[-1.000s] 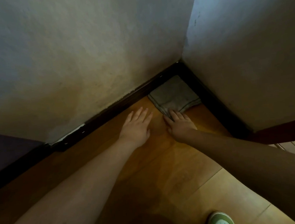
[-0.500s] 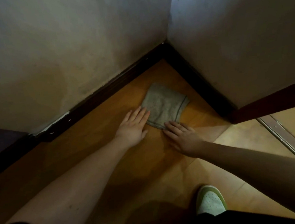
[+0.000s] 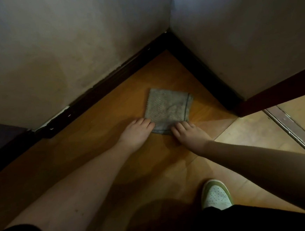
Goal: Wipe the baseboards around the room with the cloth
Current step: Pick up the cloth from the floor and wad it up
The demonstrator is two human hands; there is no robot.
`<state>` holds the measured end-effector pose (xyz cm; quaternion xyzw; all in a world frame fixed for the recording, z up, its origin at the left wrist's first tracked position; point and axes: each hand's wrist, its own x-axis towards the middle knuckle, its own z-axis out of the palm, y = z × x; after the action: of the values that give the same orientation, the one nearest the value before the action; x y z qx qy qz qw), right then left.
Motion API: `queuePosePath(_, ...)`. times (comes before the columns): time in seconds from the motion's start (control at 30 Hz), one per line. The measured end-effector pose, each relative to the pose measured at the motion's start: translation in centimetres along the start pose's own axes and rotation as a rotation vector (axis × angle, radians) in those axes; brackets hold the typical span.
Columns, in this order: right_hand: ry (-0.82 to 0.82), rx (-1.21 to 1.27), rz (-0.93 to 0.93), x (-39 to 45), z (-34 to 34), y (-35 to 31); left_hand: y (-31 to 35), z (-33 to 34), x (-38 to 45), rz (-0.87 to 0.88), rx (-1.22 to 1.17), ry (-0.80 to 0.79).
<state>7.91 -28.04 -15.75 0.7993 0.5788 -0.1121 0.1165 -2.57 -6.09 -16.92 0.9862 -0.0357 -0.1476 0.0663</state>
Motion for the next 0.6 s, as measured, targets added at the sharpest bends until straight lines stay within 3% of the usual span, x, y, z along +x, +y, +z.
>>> queuePosePath(0.27, 0.142, -0.071, -0.016, 0.4, -1.4, 0.5, 0.7, 0.1, -0.2, 0.071, 0.086, -0.026)
queuePosePath(0.5, 0.047, 0.306, 0.056, -1.9, 0.3, 0.9, 0.6, 0.6, -1.7, 0.088, -0.064, 0.016)
queuePosePath(0.6, 0.111, 0.532, 0.153, -2.5, 0.4, 0.3, 0.4, 0.8, -2.4, 0.067, -0.214, 0.053)
